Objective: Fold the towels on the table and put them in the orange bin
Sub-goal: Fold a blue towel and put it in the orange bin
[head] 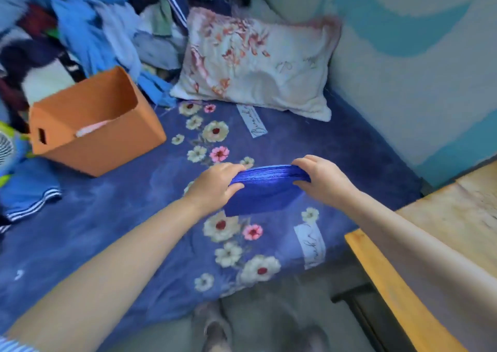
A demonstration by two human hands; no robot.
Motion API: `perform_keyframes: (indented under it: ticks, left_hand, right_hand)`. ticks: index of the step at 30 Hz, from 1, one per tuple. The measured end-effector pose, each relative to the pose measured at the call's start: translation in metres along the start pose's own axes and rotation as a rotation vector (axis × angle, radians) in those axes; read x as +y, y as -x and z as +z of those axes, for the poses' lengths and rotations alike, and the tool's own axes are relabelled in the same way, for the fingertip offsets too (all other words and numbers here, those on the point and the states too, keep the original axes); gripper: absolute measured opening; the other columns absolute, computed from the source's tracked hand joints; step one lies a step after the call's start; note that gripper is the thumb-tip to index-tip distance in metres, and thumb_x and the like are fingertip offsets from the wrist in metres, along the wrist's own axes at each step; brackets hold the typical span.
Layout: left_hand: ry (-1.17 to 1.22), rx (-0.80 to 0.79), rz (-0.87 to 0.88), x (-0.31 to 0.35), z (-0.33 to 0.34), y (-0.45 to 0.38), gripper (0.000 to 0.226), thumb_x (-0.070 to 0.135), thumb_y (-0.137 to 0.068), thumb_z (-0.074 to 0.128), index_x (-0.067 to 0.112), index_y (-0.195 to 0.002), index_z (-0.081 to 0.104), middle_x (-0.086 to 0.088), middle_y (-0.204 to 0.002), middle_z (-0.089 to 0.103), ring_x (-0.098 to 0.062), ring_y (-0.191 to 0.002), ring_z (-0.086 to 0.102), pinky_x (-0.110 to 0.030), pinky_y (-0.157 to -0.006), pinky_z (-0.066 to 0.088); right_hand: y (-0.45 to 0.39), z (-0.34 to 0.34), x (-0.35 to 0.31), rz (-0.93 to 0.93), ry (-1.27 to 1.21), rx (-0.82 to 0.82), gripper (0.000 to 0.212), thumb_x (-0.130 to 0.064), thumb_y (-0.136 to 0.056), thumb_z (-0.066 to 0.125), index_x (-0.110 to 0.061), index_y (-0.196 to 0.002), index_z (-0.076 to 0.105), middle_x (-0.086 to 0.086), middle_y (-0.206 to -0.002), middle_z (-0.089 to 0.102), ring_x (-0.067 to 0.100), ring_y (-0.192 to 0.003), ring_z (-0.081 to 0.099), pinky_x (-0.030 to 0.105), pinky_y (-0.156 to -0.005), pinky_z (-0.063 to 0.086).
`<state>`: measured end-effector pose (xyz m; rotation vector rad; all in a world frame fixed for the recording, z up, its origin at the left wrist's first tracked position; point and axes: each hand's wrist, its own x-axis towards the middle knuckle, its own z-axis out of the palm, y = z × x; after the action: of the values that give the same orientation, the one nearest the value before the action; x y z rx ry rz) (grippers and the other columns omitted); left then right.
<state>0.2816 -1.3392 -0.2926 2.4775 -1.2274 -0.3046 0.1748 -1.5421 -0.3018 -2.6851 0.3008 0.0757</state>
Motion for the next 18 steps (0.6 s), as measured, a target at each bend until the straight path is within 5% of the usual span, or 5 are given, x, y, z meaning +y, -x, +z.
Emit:
perform_keyframes:
  ticks: [4,9,14,18]
  left_hand:
    - [-0.014,-0.165,-0.199,-0.087,-0.039,0.029,0.047,0.015,-0.093,0.050,0.015,-0.138,0.035,-0.006,-0.132,0.047,-0.023,-0.124,0.043,-0.024,-0.094,0.032]
    - [0.097,-0.085,-0.353,-0.201,-0.103,0.053,0.051,0.007,-0.088,0.055,0.011,-0.135,0.036,-0.008,-0.136,0.045,-0.020,-0.127,0.041,-0.027,-0.101,0.032]
    - [0.094,-0.008,-0.368,-0.296,-0.160,0.064,0.031,0.006,-0.089,0.050,0.007,-0.120,0.050,-0.009,-0.122,0.051,-0.023,-0.113,0.048,-0.025,-0.091,0.036]
    - [0.234,0.175,-0.436,-0.352,-0.190,0.057,0.022,0.007,-0.092,0.046,0.003,-0.114,0.050,-0.012,-0.116,0.054,-0.016,-0.094,0.046,-0.012,-0.067,0.026]
  right_hand:
    - [-0.063,0.006,-0.084,-0.169,0.035,-0.030,0.028,-0.016,-0.086,0.056,-0.008,-0.113,0.057,0.009,-0.107,0.059,0.027,-0.103,0.054,0.033,-0.082,0.041]
    - [-0.146,0.029,-0.196,-0.256,0.049,-0.053,0.030,-0.017,-0.085,0.059,-0.008,-0.113,0.058,0.010,-0.109,0.060,0.029,-0.104,0.053,0.033,-0.077,0.041]
    - [-0.212,0.054,-0.279,-0.267,-0.007,-0.010,0.028,-0.010,-0.081,0.063,-0.007,-0.109,0.061,0.012,-0.102,0.063,0.031,-0.100,0.056,0.034,-0.074,0.041]
    - [-0.268,0.061,-0.323,-0.243,-0.070,0.013,0.026,-0.006,-0.080,0.064,-0.003,-0.106,0.063,0.015,-0.099,0.063,0.032,-0.091,0.057,0.034,-0.071,0.040]
